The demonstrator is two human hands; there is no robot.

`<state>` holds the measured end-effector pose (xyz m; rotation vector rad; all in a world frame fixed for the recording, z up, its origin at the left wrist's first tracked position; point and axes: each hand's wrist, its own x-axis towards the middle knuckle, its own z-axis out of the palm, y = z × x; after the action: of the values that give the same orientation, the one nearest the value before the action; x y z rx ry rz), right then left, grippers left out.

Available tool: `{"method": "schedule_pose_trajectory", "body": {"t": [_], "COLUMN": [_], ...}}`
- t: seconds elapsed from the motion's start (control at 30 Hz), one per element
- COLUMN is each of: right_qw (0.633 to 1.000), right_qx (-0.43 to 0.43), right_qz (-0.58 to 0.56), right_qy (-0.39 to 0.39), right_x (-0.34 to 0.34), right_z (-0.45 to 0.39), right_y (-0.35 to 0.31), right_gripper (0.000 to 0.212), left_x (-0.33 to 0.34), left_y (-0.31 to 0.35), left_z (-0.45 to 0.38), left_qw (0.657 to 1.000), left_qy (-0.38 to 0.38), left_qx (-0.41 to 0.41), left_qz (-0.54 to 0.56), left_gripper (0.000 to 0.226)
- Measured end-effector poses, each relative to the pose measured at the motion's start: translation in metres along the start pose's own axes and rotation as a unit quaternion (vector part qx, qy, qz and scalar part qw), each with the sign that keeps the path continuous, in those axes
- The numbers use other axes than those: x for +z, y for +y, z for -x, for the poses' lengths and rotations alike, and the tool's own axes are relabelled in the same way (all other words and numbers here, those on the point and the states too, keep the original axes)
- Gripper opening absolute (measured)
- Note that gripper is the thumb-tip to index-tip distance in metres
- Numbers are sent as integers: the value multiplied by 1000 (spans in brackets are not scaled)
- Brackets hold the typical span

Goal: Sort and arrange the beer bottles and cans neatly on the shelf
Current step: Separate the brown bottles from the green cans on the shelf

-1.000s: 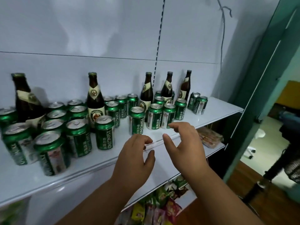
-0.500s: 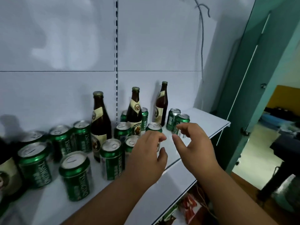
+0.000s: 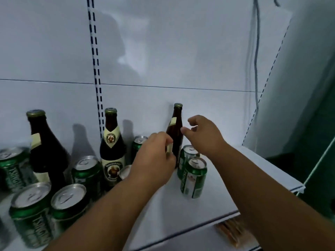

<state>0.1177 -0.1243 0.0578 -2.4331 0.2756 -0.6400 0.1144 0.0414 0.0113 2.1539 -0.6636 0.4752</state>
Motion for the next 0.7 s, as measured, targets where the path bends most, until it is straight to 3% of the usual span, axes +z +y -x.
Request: {"method": "schedule_pose_trajectory", "body": {"t": [0.13, 0.27, 0.33, 0.43, 0.53, 0.7], "right_qw": [996, 990, 989, 989, 990, 973], "right_qx": [17, -19, -43, -70, -80, -113], "right_qz": [-56, -88, -91, -92, -101, -199], "right_qy": [-74, -105, -104, -97, -61, 24], "right_x": [12, 30, 33, 33, 29, -14], "right_z": [-47, -66, -71, -76, -76, -75], "right_y": [5, 13, 18, 26, 31, 16], "right_gripper": [66, 40, 41, 39, 25, 22], "left_x": [27, 45, 53, 66, 77, 76], "left_y": [5, 1, -1, -2, -4, 5], "left_z": [-9, -14, -22, -32, -40, -60], "left_qw": [998, 992, 987, 981, 979, 985], "left_qy": [-4, -25, -13, 4, 9, 72], "left_qx": [-62, -124, -158, -192, -201, -157], "left_qz": [-14, -17, 0, 33, 33, 27], "left_gripper": [26, 25, 21, 26, 50, 63]}}
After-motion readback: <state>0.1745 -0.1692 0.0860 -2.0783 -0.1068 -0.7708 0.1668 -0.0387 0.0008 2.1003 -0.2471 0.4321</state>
